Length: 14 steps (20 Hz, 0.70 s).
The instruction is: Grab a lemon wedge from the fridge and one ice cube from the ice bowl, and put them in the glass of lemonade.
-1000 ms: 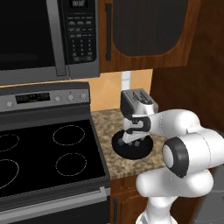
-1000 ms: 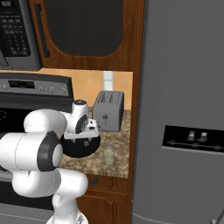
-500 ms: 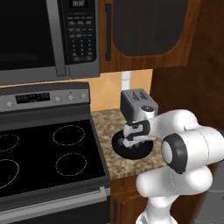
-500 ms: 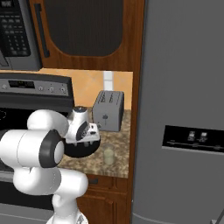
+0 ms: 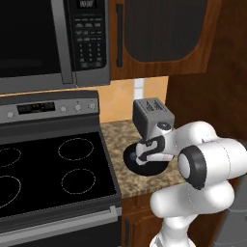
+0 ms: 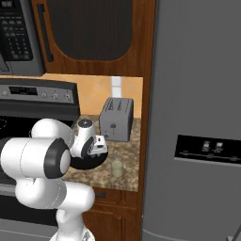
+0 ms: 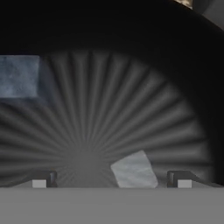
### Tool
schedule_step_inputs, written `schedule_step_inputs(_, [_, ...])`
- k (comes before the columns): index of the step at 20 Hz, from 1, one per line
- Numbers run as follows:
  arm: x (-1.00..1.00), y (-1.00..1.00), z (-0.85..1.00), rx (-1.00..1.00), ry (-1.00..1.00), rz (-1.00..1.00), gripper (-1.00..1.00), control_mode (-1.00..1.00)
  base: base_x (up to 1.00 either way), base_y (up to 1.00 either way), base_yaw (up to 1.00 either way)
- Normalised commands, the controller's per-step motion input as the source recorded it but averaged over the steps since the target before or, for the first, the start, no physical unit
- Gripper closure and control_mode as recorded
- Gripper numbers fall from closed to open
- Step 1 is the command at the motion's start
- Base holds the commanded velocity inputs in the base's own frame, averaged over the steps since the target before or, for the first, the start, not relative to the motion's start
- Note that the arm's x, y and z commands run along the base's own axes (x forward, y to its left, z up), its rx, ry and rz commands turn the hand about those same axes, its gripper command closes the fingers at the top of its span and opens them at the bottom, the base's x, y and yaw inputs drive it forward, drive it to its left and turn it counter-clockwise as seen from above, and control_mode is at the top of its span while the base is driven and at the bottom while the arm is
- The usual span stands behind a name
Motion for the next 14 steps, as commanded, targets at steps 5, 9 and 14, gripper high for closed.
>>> schedule_step_inputs(5, [0.00,0.00,-0.28,0.00,-0.01,0.01,-1.00,-1.00,0.00,0.00,0.00])
schedule_step_inputs(9, [0.00,0.00,-0.31,0.06,-0.03,0.06,-1.00,-1.00,0.00,0.00,0.00])
schedule_step_inputs(14, [-0.33,0.00,-0.05,0.01,0.00,0.05,-1.00,-1.00,0.00,0.00,0.00])
